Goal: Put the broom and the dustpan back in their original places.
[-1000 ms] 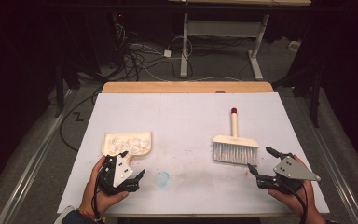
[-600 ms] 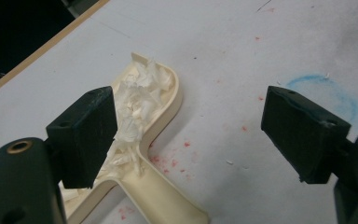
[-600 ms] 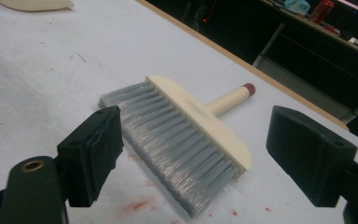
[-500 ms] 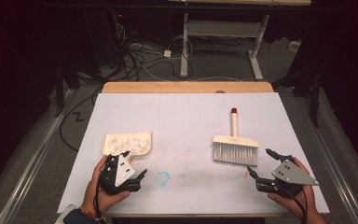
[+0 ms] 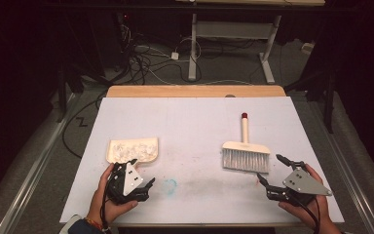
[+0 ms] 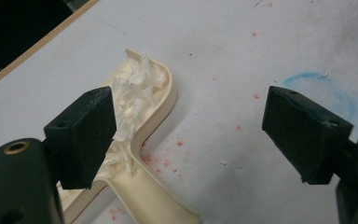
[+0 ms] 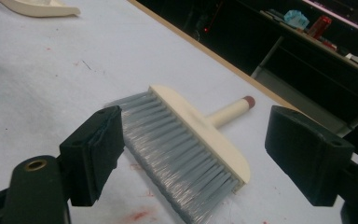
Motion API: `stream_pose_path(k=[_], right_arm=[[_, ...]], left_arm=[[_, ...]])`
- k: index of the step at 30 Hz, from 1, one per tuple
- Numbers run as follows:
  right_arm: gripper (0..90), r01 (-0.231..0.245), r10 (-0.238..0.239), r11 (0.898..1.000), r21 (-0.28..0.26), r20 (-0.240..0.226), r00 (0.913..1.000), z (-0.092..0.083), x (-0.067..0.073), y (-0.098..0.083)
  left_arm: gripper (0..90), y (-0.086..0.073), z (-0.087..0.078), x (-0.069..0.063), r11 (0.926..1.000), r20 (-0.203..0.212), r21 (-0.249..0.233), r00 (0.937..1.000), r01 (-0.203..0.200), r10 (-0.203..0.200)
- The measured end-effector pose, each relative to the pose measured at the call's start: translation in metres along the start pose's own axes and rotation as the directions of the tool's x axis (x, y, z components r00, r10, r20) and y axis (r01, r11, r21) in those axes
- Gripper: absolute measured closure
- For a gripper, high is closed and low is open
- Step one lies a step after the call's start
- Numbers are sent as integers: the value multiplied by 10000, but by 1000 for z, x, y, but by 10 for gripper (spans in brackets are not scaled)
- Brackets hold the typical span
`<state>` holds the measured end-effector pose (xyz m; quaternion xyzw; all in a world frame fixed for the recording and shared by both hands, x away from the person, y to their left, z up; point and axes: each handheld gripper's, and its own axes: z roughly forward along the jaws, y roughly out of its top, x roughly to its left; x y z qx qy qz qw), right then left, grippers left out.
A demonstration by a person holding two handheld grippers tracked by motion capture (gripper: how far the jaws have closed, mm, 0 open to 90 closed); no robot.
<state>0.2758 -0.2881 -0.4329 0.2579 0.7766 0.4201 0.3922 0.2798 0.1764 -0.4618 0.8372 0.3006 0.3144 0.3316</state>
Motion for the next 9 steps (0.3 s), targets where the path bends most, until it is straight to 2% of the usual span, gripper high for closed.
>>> stream_pose_path(k=[3,9], right_arm=[[199,59,-59,10000,29,52,10000,-2,-1,-1],[197,-177,177,9997,169,-1,9998,1,-5,-4]], left_arm=[[169,2,2,0,10000,-30,31,10000,-45,45],[169,5,6,-2,9999,34,119,9999,-111,110]])
